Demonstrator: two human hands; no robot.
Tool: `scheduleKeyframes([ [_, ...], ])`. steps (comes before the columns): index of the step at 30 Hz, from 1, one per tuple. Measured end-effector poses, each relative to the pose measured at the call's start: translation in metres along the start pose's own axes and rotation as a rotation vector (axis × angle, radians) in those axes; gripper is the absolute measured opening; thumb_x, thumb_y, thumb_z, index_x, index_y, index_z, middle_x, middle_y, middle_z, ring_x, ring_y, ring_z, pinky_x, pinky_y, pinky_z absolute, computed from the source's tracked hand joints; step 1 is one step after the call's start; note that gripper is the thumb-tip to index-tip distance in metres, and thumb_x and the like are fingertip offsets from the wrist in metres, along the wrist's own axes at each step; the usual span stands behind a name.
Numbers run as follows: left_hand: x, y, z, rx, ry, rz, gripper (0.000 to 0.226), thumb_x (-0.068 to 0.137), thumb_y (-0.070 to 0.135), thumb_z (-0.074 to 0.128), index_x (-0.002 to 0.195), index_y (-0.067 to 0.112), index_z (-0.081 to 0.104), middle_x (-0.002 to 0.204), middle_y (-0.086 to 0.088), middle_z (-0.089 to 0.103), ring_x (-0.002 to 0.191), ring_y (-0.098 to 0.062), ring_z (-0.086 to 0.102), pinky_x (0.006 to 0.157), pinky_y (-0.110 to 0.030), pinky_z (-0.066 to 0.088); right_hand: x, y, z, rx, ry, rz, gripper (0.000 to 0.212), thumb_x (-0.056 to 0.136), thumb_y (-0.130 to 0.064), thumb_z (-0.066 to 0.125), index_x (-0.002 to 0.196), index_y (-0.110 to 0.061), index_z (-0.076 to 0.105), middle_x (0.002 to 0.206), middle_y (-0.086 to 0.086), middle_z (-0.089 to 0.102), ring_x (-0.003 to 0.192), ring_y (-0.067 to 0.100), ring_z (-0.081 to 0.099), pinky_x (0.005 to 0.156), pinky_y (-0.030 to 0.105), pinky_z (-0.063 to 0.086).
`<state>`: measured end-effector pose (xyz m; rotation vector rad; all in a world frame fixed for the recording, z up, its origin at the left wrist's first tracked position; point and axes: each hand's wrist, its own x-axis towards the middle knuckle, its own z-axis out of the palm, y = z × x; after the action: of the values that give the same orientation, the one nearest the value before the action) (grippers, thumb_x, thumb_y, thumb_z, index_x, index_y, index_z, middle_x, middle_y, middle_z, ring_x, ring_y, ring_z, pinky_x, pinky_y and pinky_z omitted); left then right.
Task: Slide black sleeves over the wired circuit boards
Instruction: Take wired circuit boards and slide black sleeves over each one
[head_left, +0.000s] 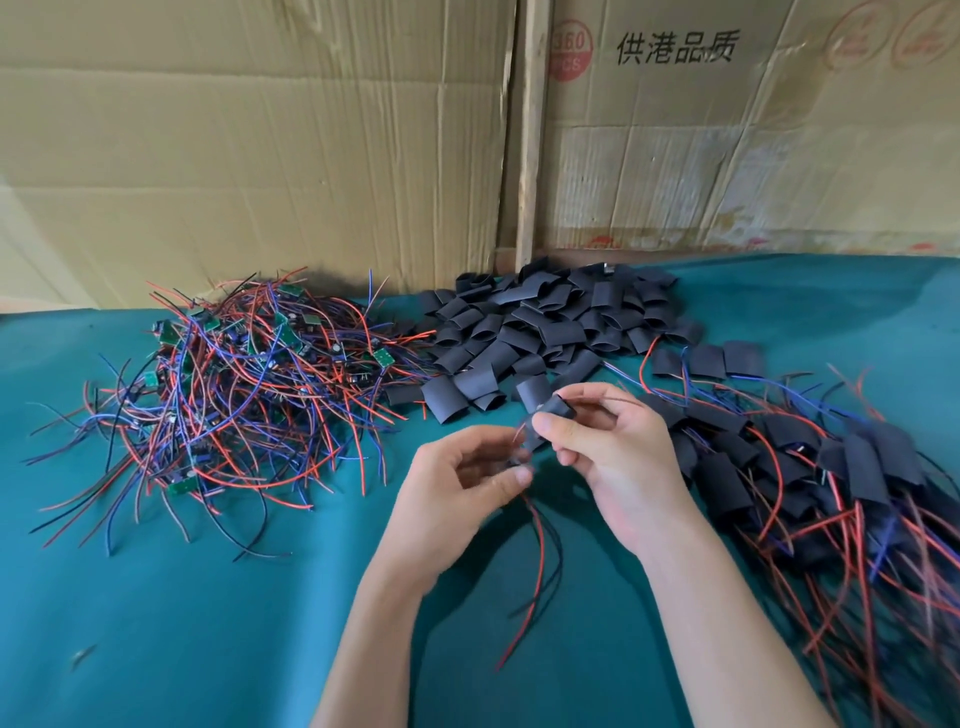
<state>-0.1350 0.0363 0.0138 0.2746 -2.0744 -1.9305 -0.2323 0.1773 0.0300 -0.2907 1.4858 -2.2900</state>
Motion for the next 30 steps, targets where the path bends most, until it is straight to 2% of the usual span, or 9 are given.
scheduleKeyframes([
  [3, 0.001, 0.000, 0.001, -0.021, 0.051, -0.013, 0.038, 0.080, -0.011, 0.076, 0.109, 0.012, 0.069, 0.107, 0.000, 0.075, 0.093, -0.010, 0.072, 0.082, -0.017, 0.053, -0.001, 0.001, 0.004, -0.034, -0.024, 0.001, 0.033, 0.071, 0.009, 0.082, 0.095, -0.007, 0.067, 0.077, 0.012, 0.071, 0.054, 0.017, 0.055, 0.056, 0.027, 0.043],
  [6, 0.001, 0.001, 0.005, -0.049, 0.135, -0.059, 0.031, 0.080, -0.007, 0.078, 0.102, 0.012, 0.066, 0.099, 0.004, 0.076, 0.085, -0.011, 0.073, 0.075, -0.020, 0.055, -0.002, 0.001, 0.006, -0.039, -0.039, -0.006, 0.033, 0.071, 0.009, 0.082, 0.096, -0.005, 0.067, 0.078, 0.014, 0.070, 0.054, 0.018, 0.055, 0.057, 0.028, 0.043],
  [11, 0.002, 0.004, 0.019, -0.023, 0.274, -0.043, 0.025, 0.076, 0.003, 0.083, 0.088, 0.024, 0.075, 0.079, 0.001, 0.077, 0.066, -0.011, 0.067, 0.064, -0.018, 0.053, -0.001, 0.002, 0.007, -0.011, -0.036, -0.032, 0.033, 0.070, 0.007, 0.084, 0.095, -0.006, 0.067, 0.073, 0.008, 0.067, 0.054, 0.016, 0.054, 0.054, 0.025, 0.043],
  [15, 0.003, 0.007, 0.027, 0.000, 0.317, 0.030, 0.030, 0.077, 0.001, 0.082, 0.096, 0.024, 0.079, 0.081, 0.011, 0.075, 0.075, -0.004, 0.069, 0.072, -0.018, 0.053, 0.000, 0.001, 0.007, 0.042, -0.022, -0.023, 0.035, 0.066, -0.002, 0.088, 0.094, -0.008, 0.069, 0.074, 0.006, 0.069, 0.055, 0.015, 0.055, 0.055, 0.024, 0.046],
  [18, 0.002, 0.009, 0.025, -0.022, 0.331, 0.050, 0.041, 0.074, -0.002, 0.084, 0.106, 0.022, 0.075, 0.088, 0.003, 0.076, 0.079, -0.011, 0.072, 0.077, -0.025, 0.059, -0.001, 0.002, 0.006, -0.024, 0.004, -0.029, 0.035, 0.065, -0.008, 0.088, 0.095, -0.010, 0.070, 0.073, 0.004, 0.069, 0.057, 0.014, 0.058, 0.056, 0.025, 0.046],
  [24, -0.001, 0.011, 0.026, 0.101, 0.354, 0.055, 0.038, 0.070, 0.002, 0.087, 0.092, 0.029, 0.070, 0.087, 0.012, 0.069, 0.072, -0.007, 0.073, 0.064, -0.015, 0.051, -0.001, 0.000, 0.005, -0.194, 0.008, -0.066, 0.039, 0.062, -0.014, 0.088, 0.097, -0.012, 0.071, 0.073, 0.000, 0.072, 0.062, 0.014, 0.064, 0.053, 0.022, 0.048],
  [28, -0.001, 0.010, 0.025, 0.037, 0.308, 0.063, 0.036, 0.078, -0.009, 0.074, 0.095, 0.023, 0.069, 0.092, 0.007, 0.070, 0.079, -0.012, 0.075, 0.067, -0.017, 0.052, -0.002, 0.002, 0.004, -0.234, 0.023, -0.064, 0.032, 0.071, -0.003, 0.088, 0.094, -0.010, 0.067, 0.071, 0.001, 0.072, 0.059, 0.016, 0.066, 0.051, 0.023, 0.049],
  [30, -0.001, 0.009, 0.024, 0.090, 0.323, 0.064, 0.033, 0.081, -0.008, 0.073, 0.092, 0.023, 0.068, 0.092, 0.011, 0.069, 0.076, -0.011, 0.075, 0.067, -0.016, 0.052, -0.002, 0.002, 0.003, -0.247, 0.044, -0.057, 0.029, 0.073, -0.004, 0.088, 0.092, -0.009, 0.066, 0.070, 0.001, 0.072, 0.057, 0.016, 0.065, 0.050, 0.023, 0.048],
])
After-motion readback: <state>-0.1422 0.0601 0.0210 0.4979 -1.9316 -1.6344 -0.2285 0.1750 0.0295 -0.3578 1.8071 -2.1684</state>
